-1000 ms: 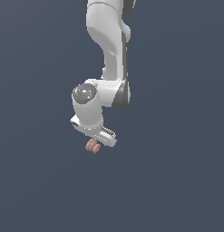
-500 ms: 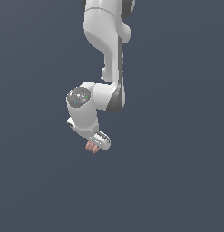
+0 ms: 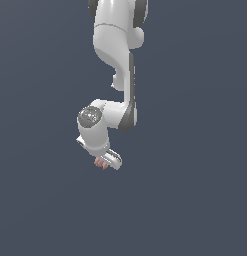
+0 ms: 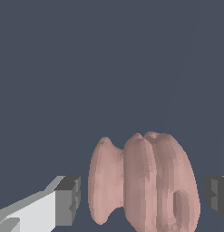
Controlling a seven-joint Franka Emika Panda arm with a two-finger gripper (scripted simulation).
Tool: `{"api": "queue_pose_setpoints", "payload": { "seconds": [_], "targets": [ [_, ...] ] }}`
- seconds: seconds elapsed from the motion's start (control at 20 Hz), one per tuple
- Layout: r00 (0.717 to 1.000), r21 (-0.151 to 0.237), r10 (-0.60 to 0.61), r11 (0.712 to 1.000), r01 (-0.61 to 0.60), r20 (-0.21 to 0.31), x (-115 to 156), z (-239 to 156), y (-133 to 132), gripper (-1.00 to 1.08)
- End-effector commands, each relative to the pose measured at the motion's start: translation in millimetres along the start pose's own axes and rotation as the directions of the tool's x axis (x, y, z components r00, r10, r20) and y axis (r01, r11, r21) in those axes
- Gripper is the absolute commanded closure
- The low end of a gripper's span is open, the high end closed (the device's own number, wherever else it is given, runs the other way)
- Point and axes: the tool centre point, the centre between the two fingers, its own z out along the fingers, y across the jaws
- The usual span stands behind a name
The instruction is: Pick up the object and move it to a goal position.
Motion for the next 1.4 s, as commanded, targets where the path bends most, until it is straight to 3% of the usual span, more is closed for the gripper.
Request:
{"api": "queue_pose_setpoints", "payload": {
  "seconds": [0.0,0.2,0.25,0.9,1.35],
  "targets": [
    [1.000,0.000,0.001,1.000,-0.001,-0.001,0.4,9.1,0.1,-0.92],
    [1.000,0.000,0.001,1.000,-0.001,-0.001,1.5,11.7,-0.5,-0.92],
    [1.000,0.000,0.001,1.000,-0.001,-0.001,1.5,11.7,-0.5,1.08],
    [1.000,0.001,0.004,1.000,-0.004,-0.007,1.8,9.7,-1.9,1.08],
    [0.996,0.001,0.040,0.999,-0.040,-0.080,4.2,-15.3,-19.1,1.08]
  ]
}}
